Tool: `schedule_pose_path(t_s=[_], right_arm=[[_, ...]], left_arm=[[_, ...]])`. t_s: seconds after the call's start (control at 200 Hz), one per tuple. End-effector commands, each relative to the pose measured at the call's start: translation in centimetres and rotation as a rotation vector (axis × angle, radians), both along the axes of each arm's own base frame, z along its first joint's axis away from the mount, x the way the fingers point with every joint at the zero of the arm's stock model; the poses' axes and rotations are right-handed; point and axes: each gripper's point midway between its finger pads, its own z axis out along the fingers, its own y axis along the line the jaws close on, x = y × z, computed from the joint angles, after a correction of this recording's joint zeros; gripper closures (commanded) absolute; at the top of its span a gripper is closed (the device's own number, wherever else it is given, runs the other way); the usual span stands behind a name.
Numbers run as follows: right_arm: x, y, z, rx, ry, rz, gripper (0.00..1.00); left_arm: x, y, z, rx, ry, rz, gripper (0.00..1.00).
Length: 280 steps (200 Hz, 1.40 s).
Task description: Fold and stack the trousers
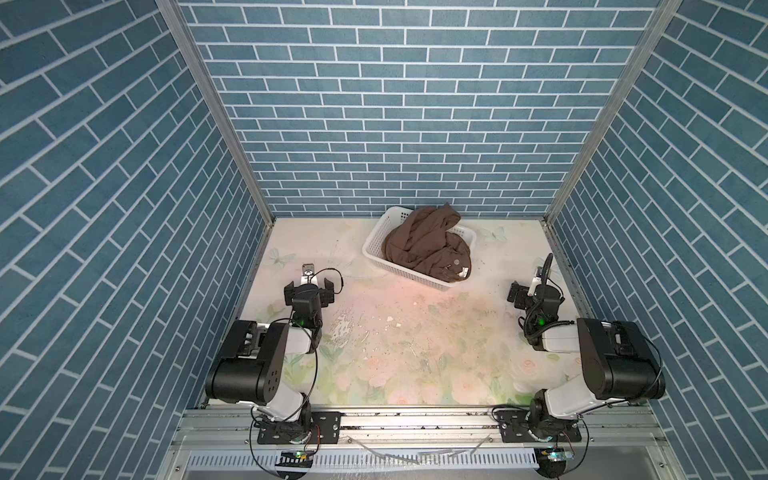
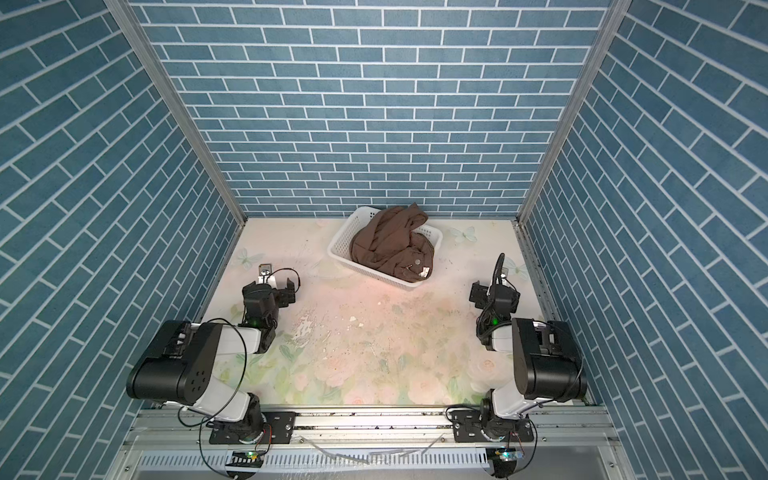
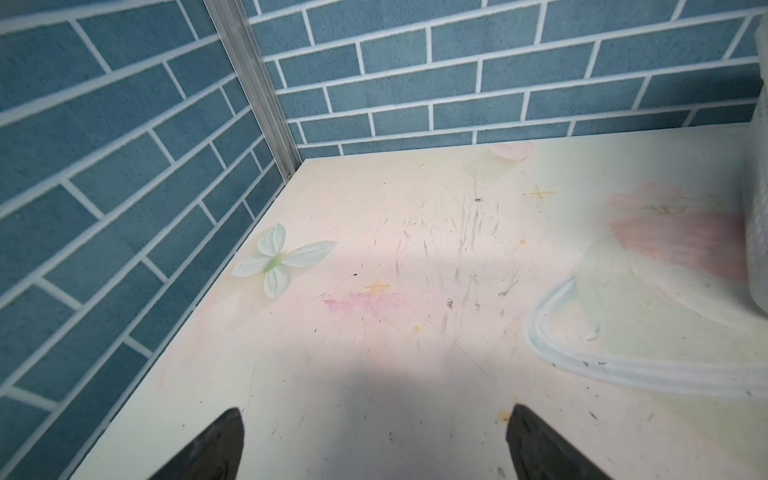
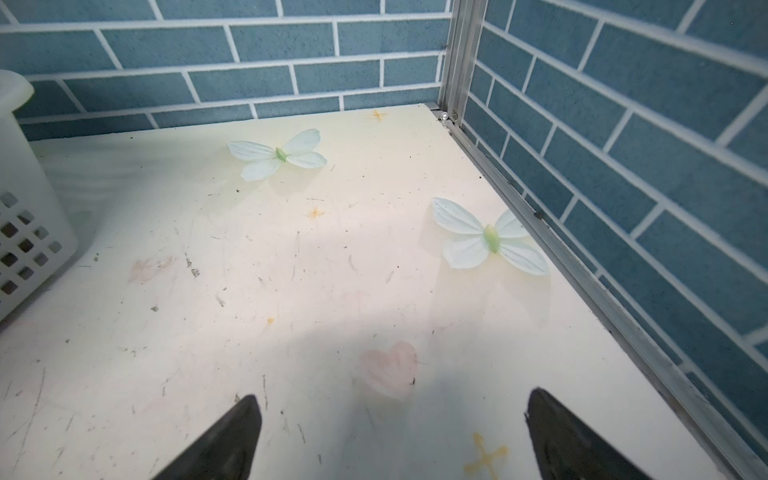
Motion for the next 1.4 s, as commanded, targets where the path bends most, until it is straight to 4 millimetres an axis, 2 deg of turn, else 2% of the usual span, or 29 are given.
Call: schedule_pose_path(t_s=[0.0, 1.16, 1.205, 1.295, 1.395], right_arm=[[0.5, 0.0, 0.8, -0.018, -0.024, 0.011, 0.01], [0.5, -0.1, 0.8, -0.015, -0.023, 0.009, 0.01], [0.3, -0.3, 1.3, -0.026, -0.033, -0.007, 0.01], [-0.5, -0.5, 3.7, -0.058, -0.013, -0.060, 0.01], [-1.1, -0.5, 6.3, -0.020, 0.035, -0.087, 0.01]], left_arm=[[0.0, 0.1, 0.2, 0.011, 0.000, 0.005, 0.01], [0.1, 0.3, 0.0, -0.016, 0.011, -0.011, 0.01], [0.1, 0.3, 0.1, -0.016, 0.006, -0.012, 0.01], [0.0, -0.1, 0.6, 0.000, 0.008, -0.022, 0.01], [-0.3, 0.0, 2.8, 0.061, 0.060, 0.041, 0.01]])
